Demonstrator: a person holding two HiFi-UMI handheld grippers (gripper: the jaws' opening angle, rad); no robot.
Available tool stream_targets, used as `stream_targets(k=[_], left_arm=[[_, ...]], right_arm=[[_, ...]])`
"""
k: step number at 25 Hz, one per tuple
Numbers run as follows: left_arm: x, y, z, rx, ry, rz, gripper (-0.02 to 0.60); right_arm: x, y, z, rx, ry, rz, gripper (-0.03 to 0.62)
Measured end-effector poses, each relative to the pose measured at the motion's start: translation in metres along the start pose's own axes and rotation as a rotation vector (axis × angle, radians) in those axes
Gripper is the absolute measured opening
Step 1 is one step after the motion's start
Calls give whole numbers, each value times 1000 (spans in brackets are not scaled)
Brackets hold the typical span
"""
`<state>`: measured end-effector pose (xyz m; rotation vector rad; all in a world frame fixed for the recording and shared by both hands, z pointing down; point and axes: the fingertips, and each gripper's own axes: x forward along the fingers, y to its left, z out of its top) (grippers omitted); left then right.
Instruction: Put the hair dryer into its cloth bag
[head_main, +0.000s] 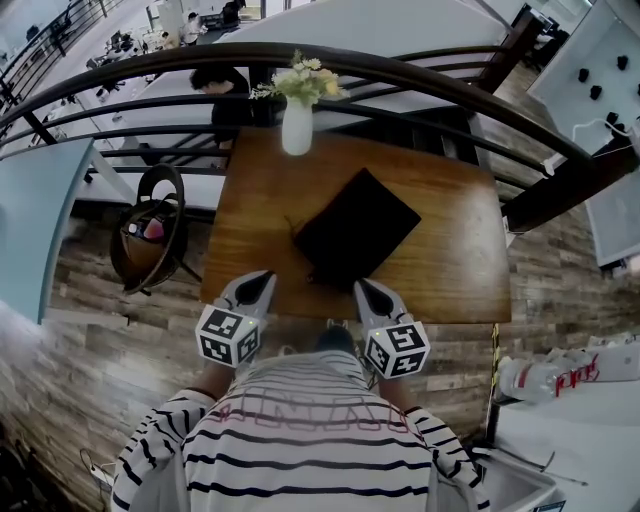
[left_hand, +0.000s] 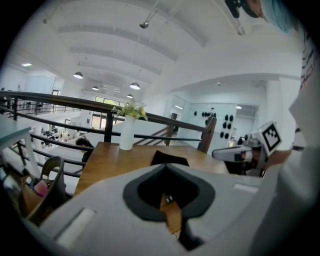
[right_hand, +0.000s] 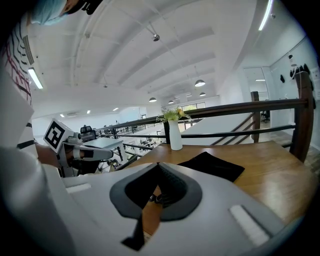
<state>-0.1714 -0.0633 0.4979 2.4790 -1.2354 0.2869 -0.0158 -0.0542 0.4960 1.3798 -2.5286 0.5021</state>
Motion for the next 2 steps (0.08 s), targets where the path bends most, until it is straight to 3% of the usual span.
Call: stream_targets(k=[2], left_arm=[[4, 0, -1, -4, 0, 2, 0]], right_arm=[[2, -2, -1, -1, 4, 7, 0]])
